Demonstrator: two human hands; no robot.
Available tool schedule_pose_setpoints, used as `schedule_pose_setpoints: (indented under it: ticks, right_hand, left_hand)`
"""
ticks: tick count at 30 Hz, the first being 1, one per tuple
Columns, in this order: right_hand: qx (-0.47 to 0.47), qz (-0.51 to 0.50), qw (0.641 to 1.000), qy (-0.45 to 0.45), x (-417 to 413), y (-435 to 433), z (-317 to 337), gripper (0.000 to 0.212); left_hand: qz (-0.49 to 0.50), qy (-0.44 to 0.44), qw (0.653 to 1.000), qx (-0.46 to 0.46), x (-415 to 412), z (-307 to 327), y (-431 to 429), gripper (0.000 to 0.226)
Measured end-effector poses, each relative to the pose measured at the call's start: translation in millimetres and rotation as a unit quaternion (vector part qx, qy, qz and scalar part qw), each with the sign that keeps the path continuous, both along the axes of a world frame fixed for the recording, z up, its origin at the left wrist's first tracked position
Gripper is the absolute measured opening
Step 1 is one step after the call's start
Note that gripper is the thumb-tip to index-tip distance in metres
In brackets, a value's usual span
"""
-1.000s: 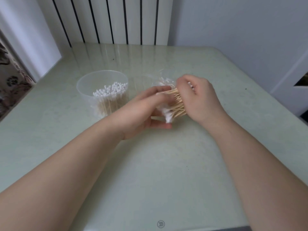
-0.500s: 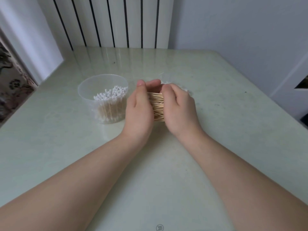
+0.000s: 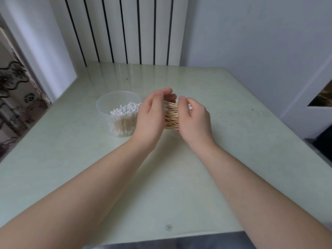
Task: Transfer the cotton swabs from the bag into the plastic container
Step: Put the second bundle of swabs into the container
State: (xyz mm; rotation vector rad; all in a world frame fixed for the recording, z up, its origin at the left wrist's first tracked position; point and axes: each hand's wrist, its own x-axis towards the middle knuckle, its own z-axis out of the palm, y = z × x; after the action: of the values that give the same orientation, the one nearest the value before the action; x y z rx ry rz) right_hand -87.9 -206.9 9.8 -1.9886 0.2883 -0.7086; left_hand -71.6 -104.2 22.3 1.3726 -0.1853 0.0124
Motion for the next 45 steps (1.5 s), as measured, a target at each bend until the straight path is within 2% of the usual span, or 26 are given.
schedule_pose_setpoints:
  ticks: [10, 14, 19, 23, 26, 28, 30, 32, 34, 38, 41, 45]
  right_hand:
    - [0.007, -0.003, 1.000, -0.002, 10, 14, 29, 0.041]
    - [0.028, 0.003, 1.000, 0.010, 23, 28, 36, 0.041]
    - [0.069, 0.008, 0.997, 0.038, 41, 44, 43, 0.044]
    - [0.095, 0.017, 0.994, 0.056, 58, 55, 41, 0.041]
    - [0.123, 0.018, 0.990, 0.066, 66, 62, 37, 0.039]
    - [0.145, 0.021, 0.986, 0.080, 69, 65, 36, 0.037]
    - [0.169, 0.026, 0.981, 0.087, 71, 68, 34, 0.036]
    - [0.182, 0.034, 0.978, 0.091, 72, 71, 31, 0.036]
    - [0.203, 0.039, 0.974, 0.092, 72, 72, 29, 0.037]
    - [0.208, 0.029, 0.973, 0.094, 68, 66, 30, 0.037]
    - [0.128, 0.010, 0.990, 0.055, 65, 59, 33, 0.039]
    - [-0.013, 0.045, 0.999, -0.002, 51, 63, 46, 0.032]
  left_hand:
    - [0.030, -0.027, 0.999, -0.008, 13, 22, 30, 0.030]
    - [0.084, -0.049, 0.995, -0.027, 18, 33, 53, 0.029]
    - [0.157, -0.084, 0.983, 0.036, 30, 31, 92, 0.031]
    - [0.189, -0.063, 0.974, 0.105, 42, 16, 112, 0.029]
    - [0.108, 0.016, 0.985, 0.134, 50, 5, 124, 0.054]
    - [0.027, 0.050, 0.985, 0.165, 53, -7, 131, 0.094]
    - [-0.022, 0.043, 0.979, 0.199, 52, -16, 135, 0.132]
    - [-0.037, 0.012, 0.975, 0.220, 54, -22, 137, 0.149]
    - [-0.040, -0.023, 0.972, 0.232, 58, -28, 137, 0.154]
    - [-0.028, -0.080, 0.969, 0.233, 60, -35, 138, 0.145]
    - [-0.029, -0.124, 0.955, 0.269, 53, -29, 138, 0.146]
    - [-0.010, -0.215, 0.906, 0.366, 41, -17, 131, 0.144]
